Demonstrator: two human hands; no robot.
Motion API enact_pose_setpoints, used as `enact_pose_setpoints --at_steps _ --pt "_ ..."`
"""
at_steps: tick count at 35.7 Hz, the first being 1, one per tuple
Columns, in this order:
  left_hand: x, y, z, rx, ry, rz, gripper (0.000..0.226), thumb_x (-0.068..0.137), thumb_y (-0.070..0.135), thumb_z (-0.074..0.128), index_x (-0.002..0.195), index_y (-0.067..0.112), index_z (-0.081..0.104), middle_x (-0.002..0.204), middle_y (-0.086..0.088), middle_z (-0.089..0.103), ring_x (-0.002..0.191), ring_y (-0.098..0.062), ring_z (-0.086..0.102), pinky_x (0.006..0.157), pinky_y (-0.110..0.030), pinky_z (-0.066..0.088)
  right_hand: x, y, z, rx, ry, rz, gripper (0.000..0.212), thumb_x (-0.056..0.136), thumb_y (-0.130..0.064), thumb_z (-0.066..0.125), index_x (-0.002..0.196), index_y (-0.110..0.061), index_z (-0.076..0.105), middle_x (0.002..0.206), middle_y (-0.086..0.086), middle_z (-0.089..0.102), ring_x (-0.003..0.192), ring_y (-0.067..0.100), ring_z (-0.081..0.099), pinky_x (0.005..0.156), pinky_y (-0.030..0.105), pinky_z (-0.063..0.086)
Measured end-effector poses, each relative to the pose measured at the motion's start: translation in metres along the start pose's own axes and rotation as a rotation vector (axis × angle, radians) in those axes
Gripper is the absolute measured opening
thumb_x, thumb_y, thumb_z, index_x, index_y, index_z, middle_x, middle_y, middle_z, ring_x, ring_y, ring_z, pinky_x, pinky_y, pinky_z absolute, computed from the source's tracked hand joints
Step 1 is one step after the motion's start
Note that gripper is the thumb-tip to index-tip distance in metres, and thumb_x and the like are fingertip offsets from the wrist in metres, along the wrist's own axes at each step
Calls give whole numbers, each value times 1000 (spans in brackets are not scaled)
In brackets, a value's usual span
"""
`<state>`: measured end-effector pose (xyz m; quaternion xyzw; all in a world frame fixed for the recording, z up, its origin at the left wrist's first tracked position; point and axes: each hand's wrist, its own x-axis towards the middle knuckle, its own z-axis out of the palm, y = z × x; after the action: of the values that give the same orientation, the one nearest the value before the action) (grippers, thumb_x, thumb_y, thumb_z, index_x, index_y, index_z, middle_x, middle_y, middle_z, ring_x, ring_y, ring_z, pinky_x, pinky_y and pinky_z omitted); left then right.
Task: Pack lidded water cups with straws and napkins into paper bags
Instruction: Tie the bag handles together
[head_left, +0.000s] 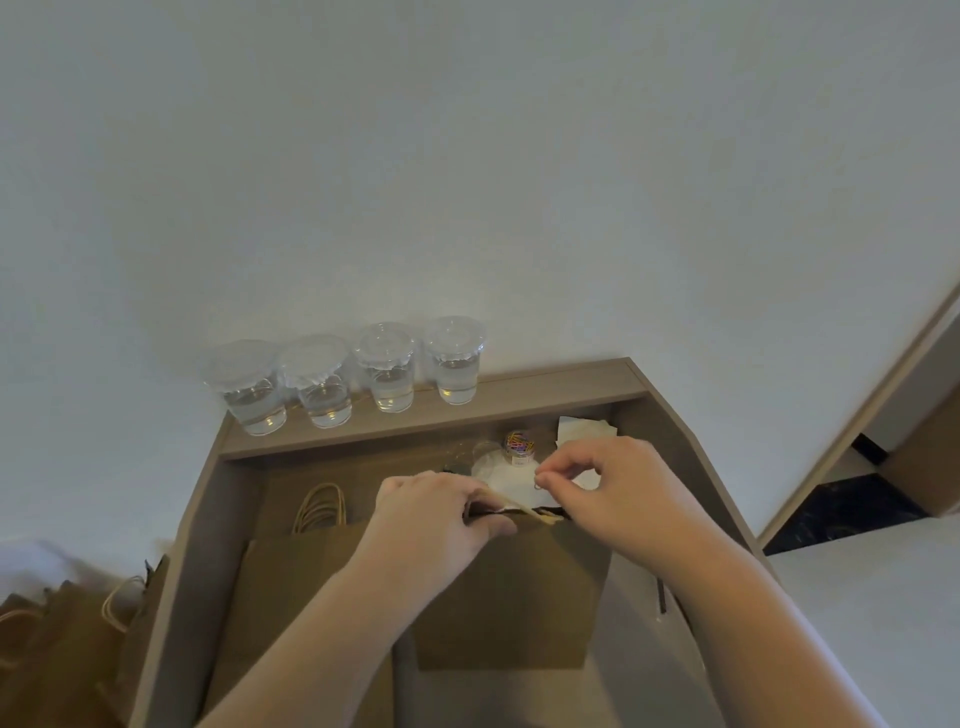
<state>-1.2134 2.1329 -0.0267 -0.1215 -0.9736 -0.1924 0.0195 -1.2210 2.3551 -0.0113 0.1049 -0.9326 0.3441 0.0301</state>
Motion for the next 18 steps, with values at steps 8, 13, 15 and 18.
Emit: enact_pose_setpoints --at_steps 8,13,15,18 --pt "15 8 -4 48 -70 -52 27 90 65 66 105 46 77 102 14 75 105 -13 68 98 -42 54 16 -4 5 9 -174 17 12 97 -39 73 92 -39 83 88 -20 76 89 -4 68 82 19 54" --pt "11 6 -4 91 -49 -7 28 95 63 59 110 47 78 105 17 77 106 -10 68 98 -41 52 15 -3 18 -21 -150 6 11 95 -47 72 91 -45 82 87 -27 74 90 -12 64 70 11 45" --pt "9 5 -3 86 -43 8 27 96 62 59 112 49 78 105 16 77 105 -10 69 97 -39 52 14 -4 23 -48 -139 -4 10 94 -49 71 90 -48 80 85 -28 73 84 -8 65 67 12 45" --pt "5 2 -3 79 -41 28 35 96 69 54 111 48 77 97 14 75 97 -8 67 93 -39 53 12 -7 29 -97 -155 -19 15 95 -50 68 82 -50 75 85 -24 74 83 -6 65 65 13 44"
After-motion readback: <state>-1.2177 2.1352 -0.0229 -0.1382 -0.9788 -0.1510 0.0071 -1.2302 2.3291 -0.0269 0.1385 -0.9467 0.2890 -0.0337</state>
